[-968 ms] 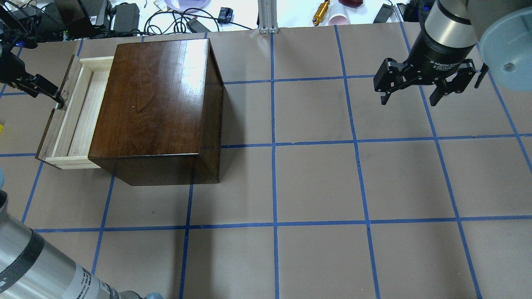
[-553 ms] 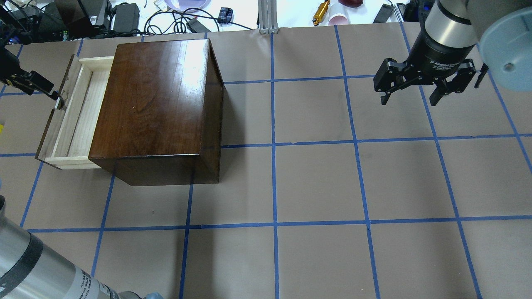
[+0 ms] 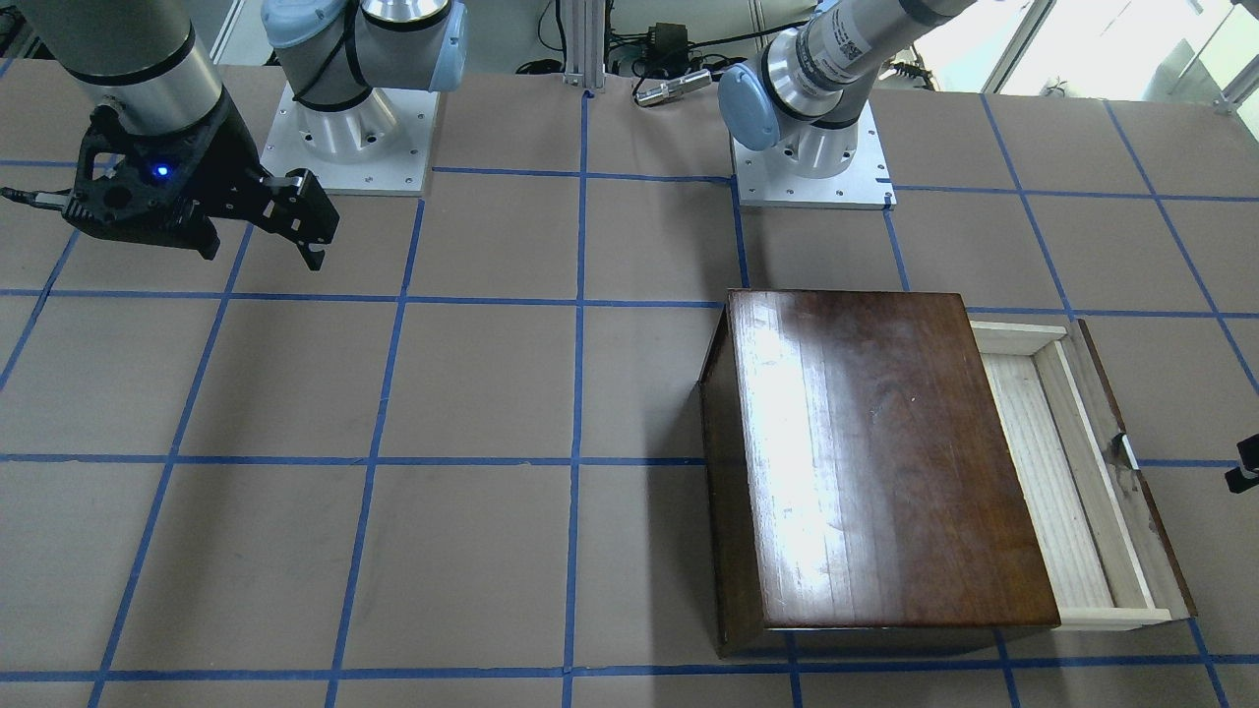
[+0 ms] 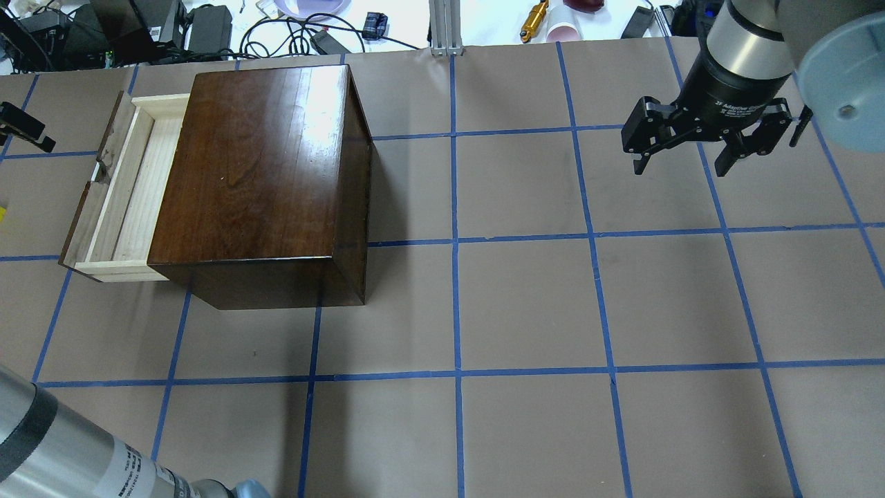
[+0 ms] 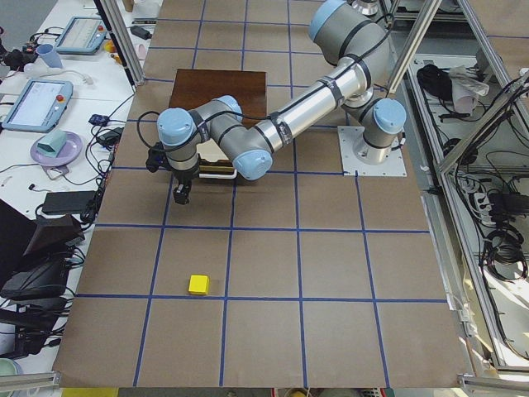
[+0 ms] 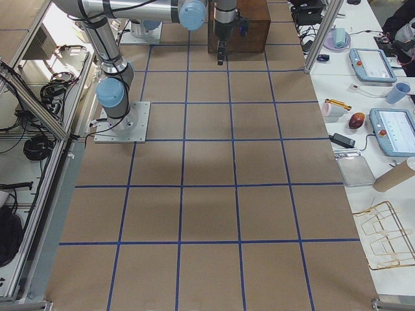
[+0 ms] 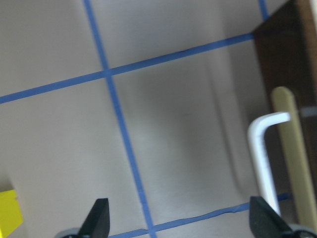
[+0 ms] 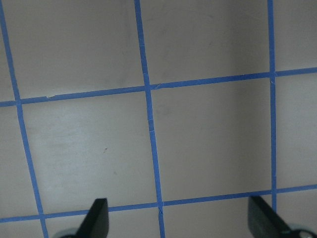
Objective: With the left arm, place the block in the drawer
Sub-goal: 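Release the handle and lower the left gripper onto the yellow block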
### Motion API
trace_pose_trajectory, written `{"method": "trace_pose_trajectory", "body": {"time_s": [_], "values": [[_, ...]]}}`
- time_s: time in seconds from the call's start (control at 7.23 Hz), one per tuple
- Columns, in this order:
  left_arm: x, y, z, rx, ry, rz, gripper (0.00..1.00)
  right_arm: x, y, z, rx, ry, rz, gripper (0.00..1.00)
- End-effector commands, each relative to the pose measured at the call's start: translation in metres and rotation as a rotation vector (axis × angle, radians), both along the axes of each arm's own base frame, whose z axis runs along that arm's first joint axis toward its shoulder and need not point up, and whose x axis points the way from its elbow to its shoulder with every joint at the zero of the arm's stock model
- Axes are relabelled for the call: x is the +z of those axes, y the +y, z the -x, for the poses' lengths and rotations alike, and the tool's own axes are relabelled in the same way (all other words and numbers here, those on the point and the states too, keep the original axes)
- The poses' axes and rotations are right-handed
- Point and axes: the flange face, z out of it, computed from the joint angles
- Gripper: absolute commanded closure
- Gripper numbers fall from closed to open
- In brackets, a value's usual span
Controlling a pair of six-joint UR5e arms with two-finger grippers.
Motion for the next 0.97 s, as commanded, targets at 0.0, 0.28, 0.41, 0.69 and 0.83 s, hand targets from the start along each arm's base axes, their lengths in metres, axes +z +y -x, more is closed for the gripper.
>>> {"method": "trace_pose_trajectory", "body": {"time_s": [0.0, 0.28, 0.41, 0.69, 0.83], "values": [[-0.001, 0.003, -0.04, 0.043, -0.02, 0.016, 0.0, 0.0, 0.0, 0.0, 0.0, 0.0, 0.0, 0.0], [-0.019, 0.008, -0.087, 0.073, -0.029, 0.023, 0.0, 0.0, 0.0, 0.0, 0.0, 0.0, 0.0, 0.0], [-0.025, 0.011, -0.107, 0.096, -0.045, 0.041, 0.0, 0.0, 0.0, 0.0, 0.0, 0.0, 0.0, 0.0], [-0.051, 0.023, -0.145, 0.1, -0.05, 0.039, 0.0, 0.0, 0.0, 0.0, 0.0, 0.0, 0.0, 0.0], [-0.065, 0.024, -0.163, 0.088, -0.085, 0.064, 0.0, 0.0, 0.0, 0.001, -0.001, 0.0, 0.0, 0.0]]}}
